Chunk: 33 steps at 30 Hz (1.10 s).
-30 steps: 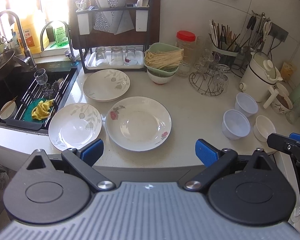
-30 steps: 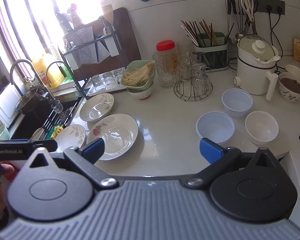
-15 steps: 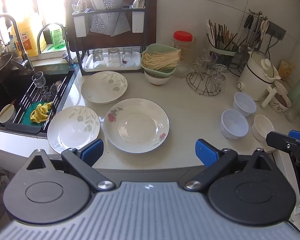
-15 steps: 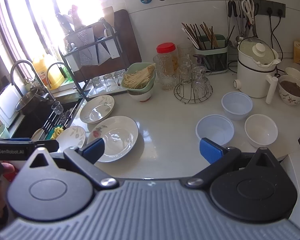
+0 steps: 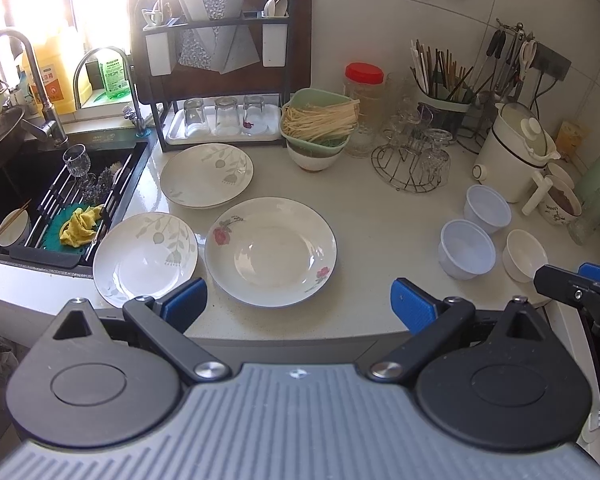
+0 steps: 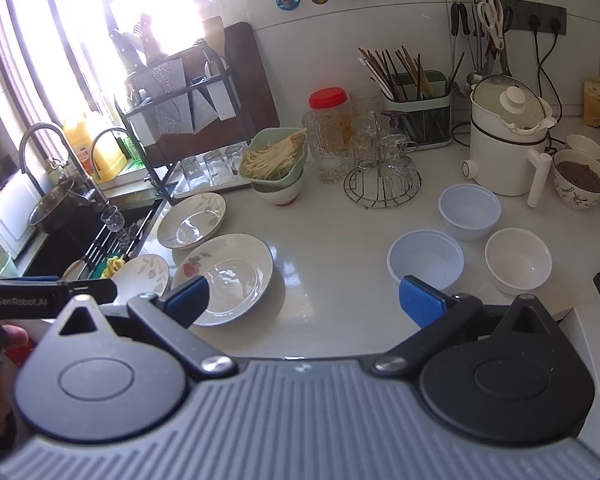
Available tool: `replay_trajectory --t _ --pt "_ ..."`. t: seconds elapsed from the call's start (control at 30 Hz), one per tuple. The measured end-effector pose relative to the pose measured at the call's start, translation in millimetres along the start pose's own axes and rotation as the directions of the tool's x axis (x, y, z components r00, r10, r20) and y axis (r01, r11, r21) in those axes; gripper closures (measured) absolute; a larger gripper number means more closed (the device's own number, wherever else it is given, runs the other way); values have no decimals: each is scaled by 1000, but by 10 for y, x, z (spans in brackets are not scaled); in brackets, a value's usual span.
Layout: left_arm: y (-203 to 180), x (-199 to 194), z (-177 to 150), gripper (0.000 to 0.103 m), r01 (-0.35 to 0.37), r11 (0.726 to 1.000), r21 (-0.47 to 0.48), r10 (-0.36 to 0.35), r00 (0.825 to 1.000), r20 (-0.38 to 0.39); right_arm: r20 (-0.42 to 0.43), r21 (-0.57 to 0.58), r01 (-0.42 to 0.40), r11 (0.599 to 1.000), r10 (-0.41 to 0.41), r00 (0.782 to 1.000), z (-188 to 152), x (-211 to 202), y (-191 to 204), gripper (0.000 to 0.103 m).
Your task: Organize plates and bowls
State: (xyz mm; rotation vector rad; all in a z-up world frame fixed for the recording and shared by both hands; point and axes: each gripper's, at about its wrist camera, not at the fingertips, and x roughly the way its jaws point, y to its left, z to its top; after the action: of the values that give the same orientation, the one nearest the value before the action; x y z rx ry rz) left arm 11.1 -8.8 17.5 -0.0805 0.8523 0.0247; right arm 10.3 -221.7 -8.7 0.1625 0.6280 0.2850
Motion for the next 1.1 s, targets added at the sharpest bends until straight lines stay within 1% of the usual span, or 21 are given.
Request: replay_trajectory --t 0.6,0.93,1.1 --pt "-47 64 -41 3 -3 1000 -14 3 1000 -5 -3 -1 -1 1000 1 1000 1 -1 -2 0" --pt "-34 144 -42 3 -29 998 -49 29 1000 4 15 0 -2 1000 2 1000 28 103 -76 0" --pt "-107 156 -50 3 -34 999 -32 35 999 11 24 -5 -31 1000 31 999 67 184 -101 0"
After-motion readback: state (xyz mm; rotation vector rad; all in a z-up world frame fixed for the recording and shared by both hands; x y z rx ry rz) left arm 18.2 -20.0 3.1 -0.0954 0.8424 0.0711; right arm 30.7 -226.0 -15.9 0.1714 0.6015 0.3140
